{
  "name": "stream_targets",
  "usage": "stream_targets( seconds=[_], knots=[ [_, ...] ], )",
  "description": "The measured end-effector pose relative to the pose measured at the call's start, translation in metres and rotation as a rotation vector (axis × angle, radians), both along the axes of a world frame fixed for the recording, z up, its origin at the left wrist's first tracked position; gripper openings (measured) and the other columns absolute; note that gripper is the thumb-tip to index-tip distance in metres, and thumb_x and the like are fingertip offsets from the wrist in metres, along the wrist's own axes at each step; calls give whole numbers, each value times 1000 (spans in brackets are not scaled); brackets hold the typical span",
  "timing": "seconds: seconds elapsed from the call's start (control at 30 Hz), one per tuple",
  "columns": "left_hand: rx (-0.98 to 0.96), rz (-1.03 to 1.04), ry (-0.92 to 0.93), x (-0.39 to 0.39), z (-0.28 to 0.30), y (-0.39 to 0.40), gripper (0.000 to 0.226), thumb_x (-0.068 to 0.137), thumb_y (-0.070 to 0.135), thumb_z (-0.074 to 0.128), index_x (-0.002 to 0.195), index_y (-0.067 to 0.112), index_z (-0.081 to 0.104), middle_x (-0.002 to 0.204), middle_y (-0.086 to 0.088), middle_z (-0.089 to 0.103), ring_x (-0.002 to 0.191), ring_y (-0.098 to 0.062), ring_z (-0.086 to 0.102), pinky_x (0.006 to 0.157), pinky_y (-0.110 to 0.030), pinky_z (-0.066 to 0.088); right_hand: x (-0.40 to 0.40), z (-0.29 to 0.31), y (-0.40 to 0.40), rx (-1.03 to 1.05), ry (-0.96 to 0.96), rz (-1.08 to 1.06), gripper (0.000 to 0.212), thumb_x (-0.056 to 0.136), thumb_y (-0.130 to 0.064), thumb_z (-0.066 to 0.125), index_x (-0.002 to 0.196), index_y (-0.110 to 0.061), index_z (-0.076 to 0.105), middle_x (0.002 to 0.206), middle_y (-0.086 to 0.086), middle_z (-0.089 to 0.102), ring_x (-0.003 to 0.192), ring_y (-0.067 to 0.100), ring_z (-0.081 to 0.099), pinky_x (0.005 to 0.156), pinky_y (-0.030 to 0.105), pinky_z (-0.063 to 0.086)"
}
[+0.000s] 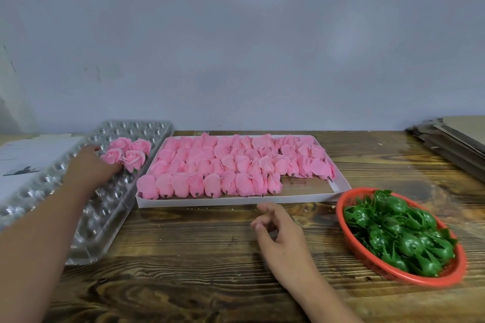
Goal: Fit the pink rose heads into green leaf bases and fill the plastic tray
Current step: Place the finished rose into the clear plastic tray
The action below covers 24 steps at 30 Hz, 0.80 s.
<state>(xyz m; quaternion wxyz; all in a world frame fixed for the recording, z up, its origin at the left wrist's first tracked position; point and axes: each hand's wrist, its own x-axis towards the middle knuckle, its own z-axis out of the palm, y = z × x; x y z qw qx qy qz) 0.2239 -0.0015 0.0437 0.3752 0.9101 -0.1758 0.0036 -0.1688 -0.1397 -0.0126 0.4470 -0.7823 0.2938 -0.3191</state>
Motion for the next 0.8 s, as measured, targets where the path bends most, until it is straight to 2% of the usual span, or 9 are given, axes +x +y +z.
stream_targets(
  seconds=[0.1, 0.23, 0.27, 0.37, 0.5, 0.57, 0.63, 0.7, 0.8],
  knots=[
    [-14, -9, 10, 4, -2, 0, 80, 78, 28, 85, 146, 8, 46, 116, -26, 68, 100, -42, 67, 86, -47, 54, 0, -1, -1, 4, -4, -1, 35, 93, -17, 60, 108, -48, 51, 97, -23, 66, 85, 4, 63, 71, 9, 45],
    [-20, -11, 13, 8, -5, 0, 82, 80, 27, 85, 146, 2, 44, 92, -21, 70, 78, -32, 66, 65, -35, 42, 1, -2, -1, 0, -15, -2, 37, 92, -14, 59, 109, -46, 51, 96, -22, 67, 88, 5, 63, 73, 11, 46],
    [-24, -13, 12, 9, -6, 0, 83, 80, 29, 85, 147, 2, 43, 95, -22, 71, 82, -32, 67, 66, -35, 41, 1, -3, -2, -3, -18, -3, 37, 92, -13, 59, 109, -45, 51, 96, -21, 67, 87, 6, 63, 73, 11, 46],
    [-47, -12, 7, 13, -10, 3, 87, 82, 33, 84, 149, 2, 39, 114, -27, 69, 109, -41, 64, 75, -37, 40, 1, -3, -2, -8, -21, -4, 39, 92, -12, 60, 109, -45, 51, 96, -21, 68, 87, 6, 63, 72, 11, 46],
    [-41, 3, -6, 12, -12, 2, 82, 82, 27, 83, 148, 4, 40, 114, -27, 68, 106, -42, 65, 74, -38, 42, 0, -4, -2, -4, -25, -3, 40, 92, -10, 60, 109, -45, 51, 95, -21, 67, 88, 4, 63, 73, 10, 45],
    [-11, -2, 1, 13, -9, -1, 81, 81, 22, 82, 148, 5, 40, 113, -27, 67, 97, -40, 66, 75, -40, 46, 1, -4, -2, -5, -26, -4, 40, 92, -11, 60, 109, -46, 51, 95, -21, 67, 87, 4, 63, 72, 10, 45],
    [-5, -11, 28, 13, -5, -4, 86, 79, 18, 83, 150, 5, 36, 115, -27, 65, 89, -37, 64, 68, -39, 48, 1, -5, -3, -3, -26, -2, 39, 92, -11, 59, 109, -45, 52, 95, -20, 68, 87, 6, 63, 72, 10, 46],
    [-5, -9, 41, 13, -4, -6, 94, 76, 19, 86, 153, 7, 33, 118, -26, 63, 85, -34, 60, 58, -35, 43, 1, -5, -3, 2, -27, 2, 40, 91, -12, 58, 109, -46, 51, 95, -19, 68, 87, 7, 63, 72, 11, 46],
    [-26, 8, 20, 14, -4, -6, 96, 76, 24, 86, 153, 9, 32, 121, -26, 63, 89, -35, 60, 63, -37, 45, 1, -6, -2, -1, -33, 2, 39, 90, -14, 58, 110, -47, 51, 95, -18, 68, 86, 8, 63, 73, 11, 47]
  ],
)
